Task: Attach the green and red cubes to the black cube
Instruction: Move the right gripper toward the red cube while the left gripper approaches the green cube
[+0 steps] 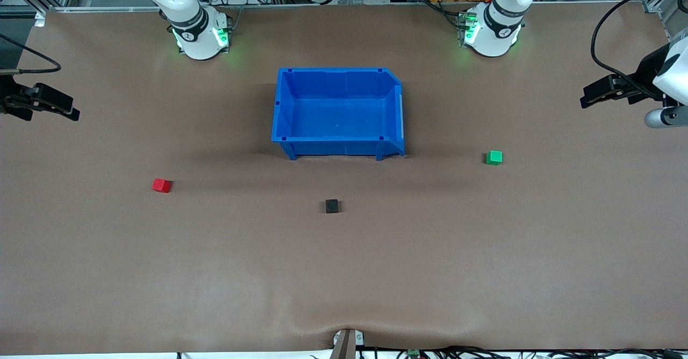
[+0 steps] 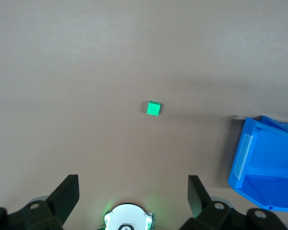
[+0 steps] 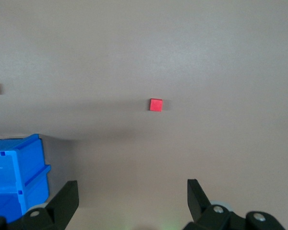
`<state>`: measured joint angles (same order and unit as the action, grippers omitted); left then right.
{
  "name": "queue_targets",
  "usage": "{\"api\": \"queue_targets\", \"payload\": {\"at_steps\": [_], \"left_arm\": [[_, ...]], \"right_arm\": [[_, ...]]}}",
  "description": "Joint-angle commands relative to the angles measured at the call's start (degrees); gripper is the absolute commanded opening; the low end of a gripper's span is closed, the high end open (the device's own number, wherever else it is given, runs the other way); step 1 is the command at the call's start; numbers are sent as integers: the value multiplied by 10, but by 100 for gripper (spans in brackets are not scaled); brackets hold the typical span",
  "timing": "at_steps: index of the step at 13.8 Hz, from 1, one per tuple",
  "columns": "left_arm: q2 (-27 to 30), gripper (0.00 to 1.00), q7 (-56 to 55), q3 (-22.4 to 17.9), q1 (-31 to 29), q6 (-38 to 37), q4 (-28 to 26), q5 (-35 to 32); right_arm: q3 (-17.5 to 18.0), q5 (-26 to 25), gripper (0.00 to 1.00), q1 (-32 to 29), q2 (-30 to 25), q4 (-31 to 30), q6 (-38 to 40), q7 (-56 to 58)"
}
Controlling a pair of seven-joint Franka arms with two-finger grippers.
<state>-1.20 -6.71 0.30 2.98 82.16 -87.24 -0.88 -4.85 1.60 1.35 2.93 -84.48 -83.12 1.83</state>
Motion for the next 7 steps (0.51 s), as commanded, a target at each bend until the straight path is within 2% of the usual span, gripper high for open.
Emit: {"api": "queue_targets", "payload": {"at_steps": [1,7], "left_arm": [[5,100,0,-3,-2,-4,6,2],[-4,100,6,-7,-12,-5,2,-3]], "right_arm": [[5,0,100,-1,4,10,6,-9],[5,0,100,2,5,9,7,-9]]}}
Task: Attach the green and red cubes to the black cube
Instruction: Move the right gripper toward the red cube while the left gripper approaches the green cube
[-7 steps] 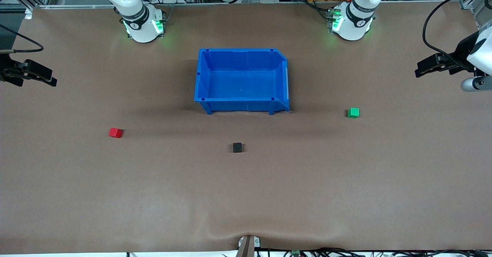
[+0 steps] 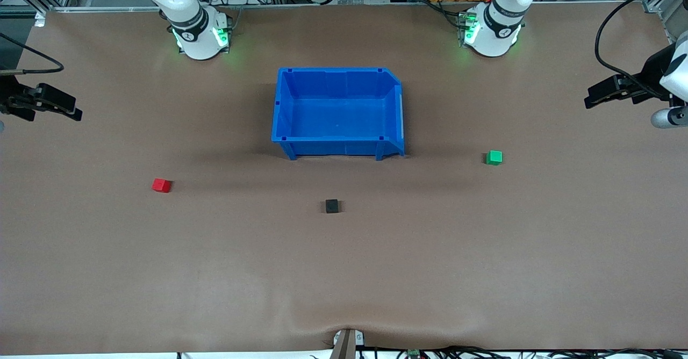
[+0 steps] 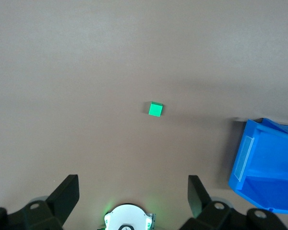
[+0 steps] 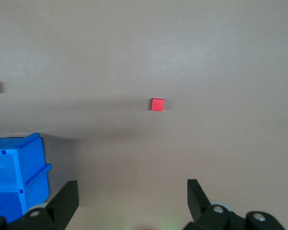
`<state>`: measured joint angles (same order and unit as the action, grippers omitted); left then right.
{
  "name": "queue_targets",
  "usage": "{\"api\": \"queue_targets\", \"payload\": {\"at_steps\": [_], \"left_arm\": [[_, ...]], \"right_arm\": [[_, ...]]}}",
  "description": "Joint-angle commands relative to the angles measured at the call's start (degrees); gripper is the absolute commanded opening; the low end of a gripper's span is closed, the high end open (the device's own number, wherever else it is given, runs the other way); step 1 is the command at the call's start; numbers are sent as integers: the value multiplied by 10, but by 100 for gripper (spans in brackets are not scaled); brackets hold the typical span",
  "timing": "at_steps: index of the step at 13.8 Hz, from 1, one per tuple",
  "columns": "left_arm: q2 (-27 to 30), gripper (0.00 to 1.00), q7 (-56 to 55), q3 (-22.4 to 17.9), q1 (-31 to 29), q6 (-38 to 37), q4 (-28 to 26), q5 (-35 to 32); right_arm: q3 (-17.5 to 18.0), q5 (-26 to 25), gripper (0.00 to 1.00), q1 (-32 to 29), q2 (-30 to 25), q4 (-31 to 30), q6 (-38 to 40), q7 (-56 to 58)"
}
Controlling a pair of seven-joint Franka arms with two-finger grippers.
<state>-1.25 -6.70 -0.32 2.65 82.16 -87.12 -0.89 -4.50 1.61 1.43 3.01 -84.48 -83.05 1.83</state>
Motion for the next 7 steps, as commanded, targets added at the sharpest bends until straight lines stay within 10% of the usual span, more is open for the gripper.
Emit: {"api": "queue_targets", "payload": {"at_steps": [1,7], "left_arm": [[-6,100,5,-1,-11,-5,0,0],[-2,100,4,4,-11,4,-38,2]], "right_arm": [[2,-1,100,4,9,9,4,-9],[3,1,100,7,119,11,33,-5]]}}
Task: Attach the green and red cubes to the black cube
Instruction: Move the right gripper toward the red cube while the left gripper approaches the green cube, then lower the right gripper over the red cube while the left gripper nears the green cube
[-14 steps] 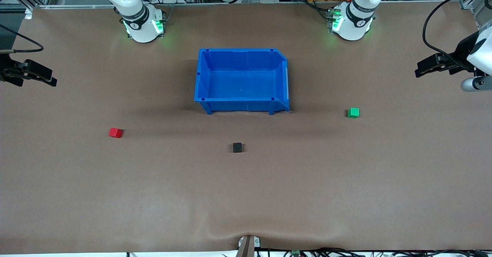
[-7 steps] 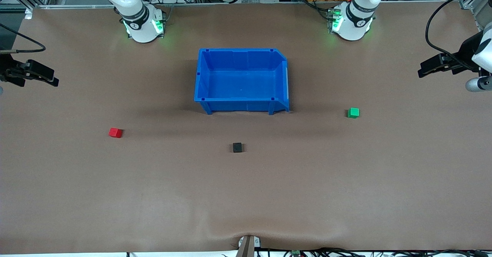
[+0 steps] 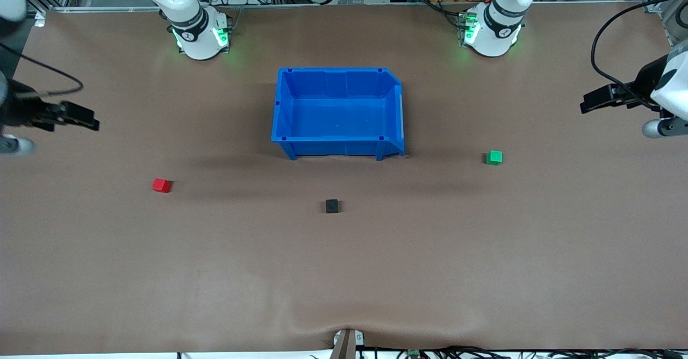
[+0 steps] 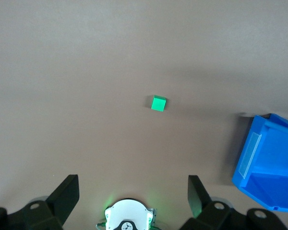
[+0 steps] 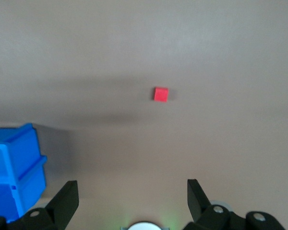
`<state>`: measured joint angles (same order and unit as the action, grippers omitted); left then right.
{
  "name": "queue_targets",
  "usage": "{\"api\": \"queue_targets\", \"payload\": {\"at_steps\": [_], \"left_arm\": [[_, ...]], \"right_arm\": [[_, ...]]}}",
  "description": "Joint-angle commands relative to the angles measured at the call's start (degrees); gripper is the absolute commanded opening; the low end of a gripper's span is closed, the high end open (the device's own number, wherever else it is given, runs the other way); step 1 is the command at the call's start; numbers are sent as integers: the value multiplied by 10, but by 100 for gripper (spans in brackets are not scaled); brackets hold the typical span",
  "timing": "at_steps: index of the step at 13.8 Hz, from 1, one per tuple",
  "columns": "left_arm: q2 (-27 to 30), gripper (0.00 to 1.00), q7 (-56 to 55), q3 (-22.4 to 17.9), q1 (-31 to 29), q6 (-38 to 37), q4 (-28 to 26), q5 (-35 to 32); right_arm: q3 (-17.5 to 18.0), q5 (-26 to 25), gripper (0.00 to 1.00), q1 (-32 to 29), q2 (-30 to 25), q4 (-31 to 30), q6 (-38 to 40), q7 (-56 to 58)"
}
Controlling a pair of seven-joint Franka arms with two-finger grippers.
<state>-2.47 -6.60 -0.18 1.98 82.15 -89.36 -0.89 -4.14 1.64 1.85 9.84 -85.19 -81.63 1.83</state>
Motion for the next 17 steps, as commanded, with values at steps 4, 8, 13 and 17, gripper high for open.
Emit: {"api": "queue_targets", "payload": {"at_steps": [4,8,13,17], "left_arm": [[14,100,3,4,-3,49,-84,-3],[13,100,-3,12,-3,74,-133,-3],[7,100,-4,13,1,177,-216,-2],[-5,100,-5,13,2,277,-282,-2]], "right_arm": [[0,17,100,3,86,17,16,-6],[-1,32,100,3,159,17,16,-5],[-3,30,100,-10,199,-21,-48,3],[-3,23,100,-30,194,-128,-209,19]]}}
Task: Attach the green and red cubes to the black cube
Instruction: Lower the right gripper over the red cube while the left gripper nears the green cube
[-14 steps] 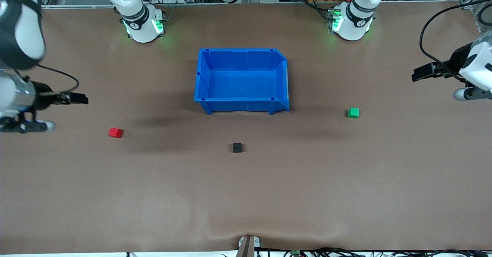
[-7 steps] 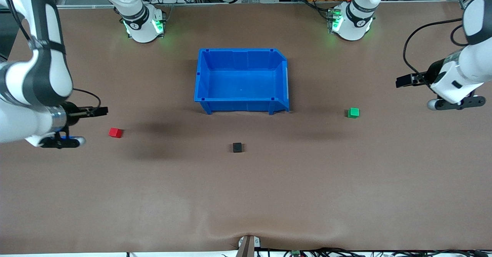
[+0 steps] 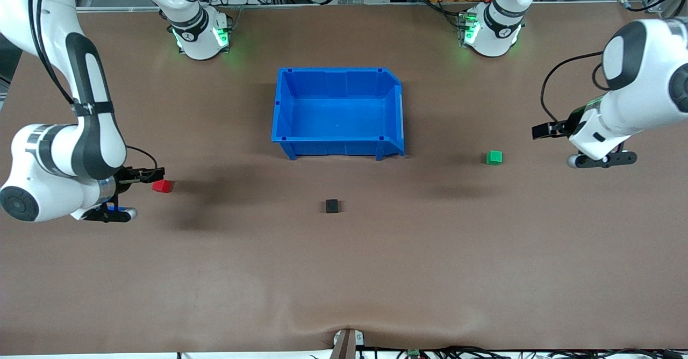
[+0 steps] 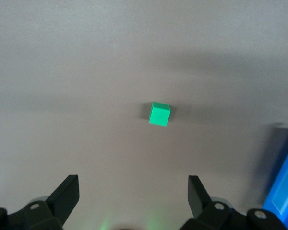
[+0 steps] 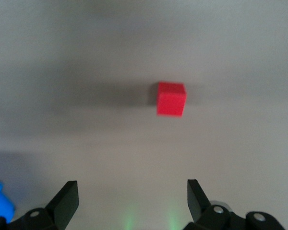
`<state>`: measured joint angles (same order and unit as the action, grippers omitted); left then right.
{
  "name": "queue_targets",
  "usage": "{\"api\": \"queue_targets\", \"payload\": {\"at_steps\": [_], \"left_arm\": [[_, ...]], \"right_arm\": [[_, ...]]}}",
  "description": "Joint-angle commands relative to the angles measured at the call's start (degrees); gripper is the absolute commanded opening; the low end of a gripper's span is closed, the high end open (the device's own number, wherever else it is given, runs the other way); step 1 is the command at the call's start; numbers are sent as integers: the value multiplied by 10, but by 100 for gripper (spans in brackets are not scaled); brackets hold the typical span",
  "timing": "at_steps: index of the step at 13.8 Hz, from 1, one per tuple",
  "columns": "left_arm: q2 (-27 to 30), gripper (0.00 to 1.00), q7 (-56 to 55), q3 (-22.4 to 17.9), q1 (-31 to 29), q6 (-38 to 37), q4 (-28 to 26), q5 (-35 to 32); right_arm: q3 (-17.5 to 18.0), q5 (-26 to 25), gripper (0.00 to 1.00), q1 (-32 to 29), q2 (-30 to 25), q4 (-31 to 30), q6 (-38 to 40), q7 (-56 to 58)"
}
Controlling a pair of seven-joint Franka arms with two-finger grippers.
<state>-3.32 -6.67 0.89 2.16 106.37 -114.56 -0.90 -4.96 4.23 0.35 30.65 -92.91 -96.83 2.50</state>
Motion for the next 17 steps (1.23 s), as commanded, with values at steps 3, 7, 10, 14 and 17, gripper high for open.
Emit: {"api": "queue_targets", "payload": {"at_steps": [3,7,10,14,17], "left_arm": [[-25,100,-4,3,1,66,-41,-3],[-52,100,-6,2,14,83,-40,-3],[-83,100,-7,3,14,108,-41,-3],[-126,100,-9,6,25,152,-40,-3],[-152,100,-9,6,36,176,-39,-3]], "right_arm": [[6,-4,100,-28,-23,-131,-196,29],[6,-4,100,-27,-66,-259,-374,30],[6,-4,100,-28,-63,-272,-414,30],[6,-4,100,-26,-61,-291,-447,30],[6,-4,100,-25,-59,-291,-452,30]]}}
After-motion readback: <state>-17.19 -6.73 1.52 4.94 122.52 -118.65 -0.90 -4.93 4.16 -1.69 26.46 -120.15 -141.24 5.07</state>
